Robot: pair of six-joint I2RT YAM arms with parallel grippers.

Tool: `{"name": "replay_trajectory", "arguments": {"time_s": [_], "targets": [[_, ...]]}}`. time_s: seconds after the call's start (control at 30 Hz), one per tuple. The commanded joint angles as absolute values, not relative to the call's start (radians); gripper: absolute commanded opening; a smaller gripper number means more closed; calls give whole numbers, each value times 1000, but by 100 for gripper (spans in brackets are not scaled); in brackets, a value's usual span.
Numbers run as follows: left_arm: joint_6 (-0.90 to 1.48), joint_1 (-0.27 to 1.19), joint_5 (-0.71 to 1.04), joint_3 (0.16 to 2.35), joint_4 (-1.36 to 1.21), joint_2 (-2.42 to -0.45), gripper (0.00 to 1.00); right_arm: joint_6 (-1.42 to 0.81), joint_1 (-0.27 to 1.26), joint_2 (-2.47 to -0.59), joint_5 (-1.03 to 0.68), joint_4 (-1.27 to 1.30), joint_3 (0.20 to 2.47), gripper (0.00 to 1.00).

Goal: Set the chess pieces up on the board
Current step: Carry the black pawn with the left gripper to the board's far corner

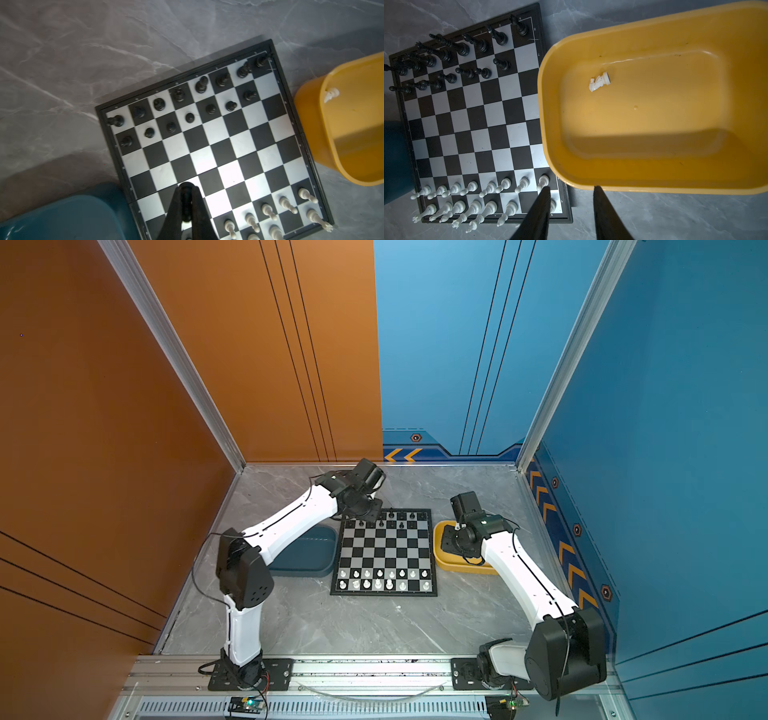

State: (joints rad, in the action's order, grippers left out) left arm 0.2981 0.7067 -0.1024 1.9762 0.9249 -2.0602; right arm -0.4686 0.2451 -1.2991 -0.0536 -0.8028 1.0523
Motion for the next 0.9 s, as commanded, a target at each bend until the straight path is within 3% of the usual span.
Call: {"name": "replay_trajectory", "arguments": {"time_s": [0.0, 0.57, 0.87], "targets": [[258, 750, -44, 2071, 985, -2147, 0, -445, 220, -1256, -70, -827, 1023, 37], [214, 852, -71, 2492, 983, -2506, 0, -427, 129, -1159, -117, -832, 938, 38], [204, 860, -112, 2519, 912, -2578, 0, -419, 98, -1144, -137, -831, 916, 38]]}}
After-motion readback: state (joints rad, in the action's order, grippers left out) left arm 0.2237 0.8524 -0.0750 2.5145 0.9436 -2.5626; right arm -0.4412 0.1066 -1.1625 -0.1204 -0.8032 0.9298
